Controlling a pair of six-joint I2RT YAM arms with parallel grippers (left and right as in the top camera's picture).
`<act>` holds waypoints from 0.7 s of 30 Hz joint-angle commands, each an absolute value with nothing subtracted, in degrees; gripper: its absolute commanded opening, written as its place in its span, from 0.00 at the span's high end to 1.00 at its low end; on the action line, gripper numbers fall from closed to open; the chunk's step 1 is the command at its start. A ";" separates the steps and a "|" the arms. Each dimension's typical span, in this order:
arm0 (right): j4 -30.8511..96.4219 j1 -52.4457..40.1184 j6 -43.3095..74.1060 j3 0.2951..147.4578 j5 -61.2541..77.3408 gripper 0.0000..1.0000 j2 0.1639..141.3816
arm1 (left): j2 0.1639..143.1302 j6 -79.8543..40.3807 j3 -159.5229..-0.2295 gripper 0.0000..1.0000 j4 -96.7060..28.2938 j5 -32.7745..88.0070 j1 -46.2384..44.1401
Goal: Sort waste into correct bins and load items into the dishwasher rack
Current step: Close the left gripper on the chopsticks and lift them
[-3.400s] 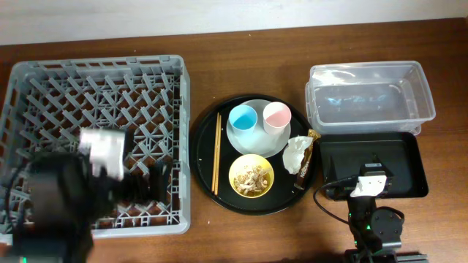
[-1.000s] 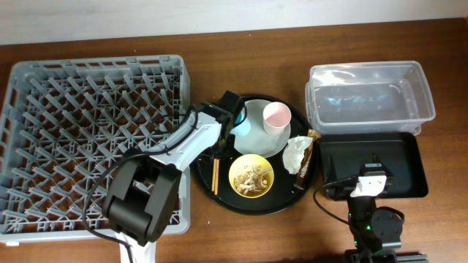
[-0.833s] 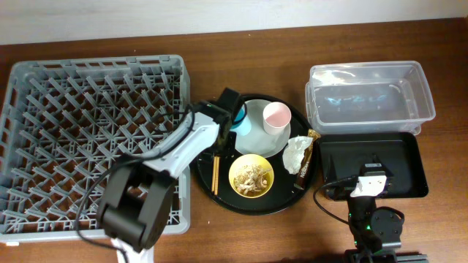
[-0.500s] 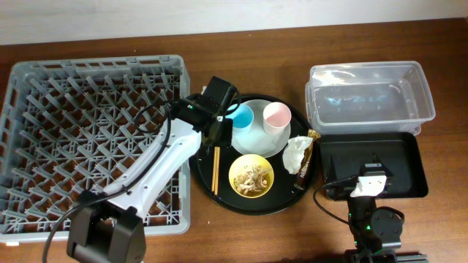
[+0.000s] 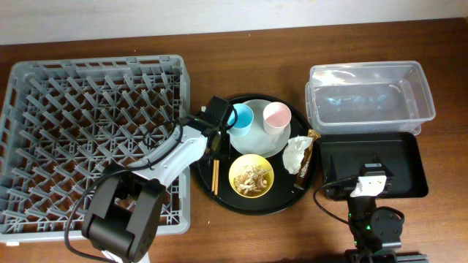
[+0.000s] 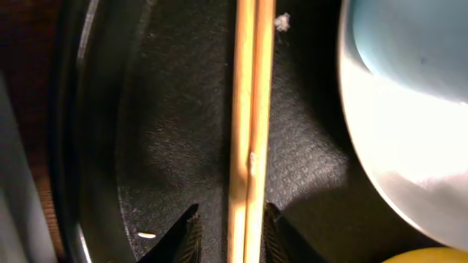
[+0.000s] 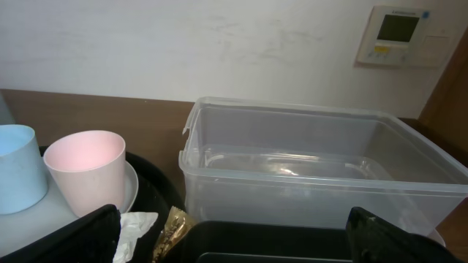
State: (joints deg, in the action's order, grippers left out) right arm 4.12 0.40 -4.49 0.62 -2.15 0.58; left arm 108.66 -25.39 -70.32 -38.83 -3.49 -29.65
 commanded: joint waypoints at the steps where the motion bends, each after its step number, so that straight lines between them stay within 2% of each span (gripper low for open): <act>1: 4.49 0.73 -3.99 0.32 -2.85 0.01 0.21 | 109.19 -27.83 -70.13 0.76 -38.15 -5.39 -29.23; 14: 4.51 0.73 -4.01 0.32 -2.85 0.01 0.21 | 113.51 -27.81 -70.08 0.76 -37.69 -5.39 -29.23; 16: 4.51 0.73 -3.99 0.32 -2.85 0.02 0.21 | 113.51 -27.81 -70.11 0.87 -37.67 -5.41 -29.23; 21: 4.51 0.73 -3.99 0.32 -2.85 0.01 0.21 | 113.14 -27.81 -70.57 0.90 -37.74 -5.43 -29.23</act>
State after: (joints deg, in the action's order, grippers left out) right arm 4.12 0.40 -4.45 0.62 -2.15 0.58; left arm 111.70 -27.38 -70.81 -37.39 -4.71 -29.71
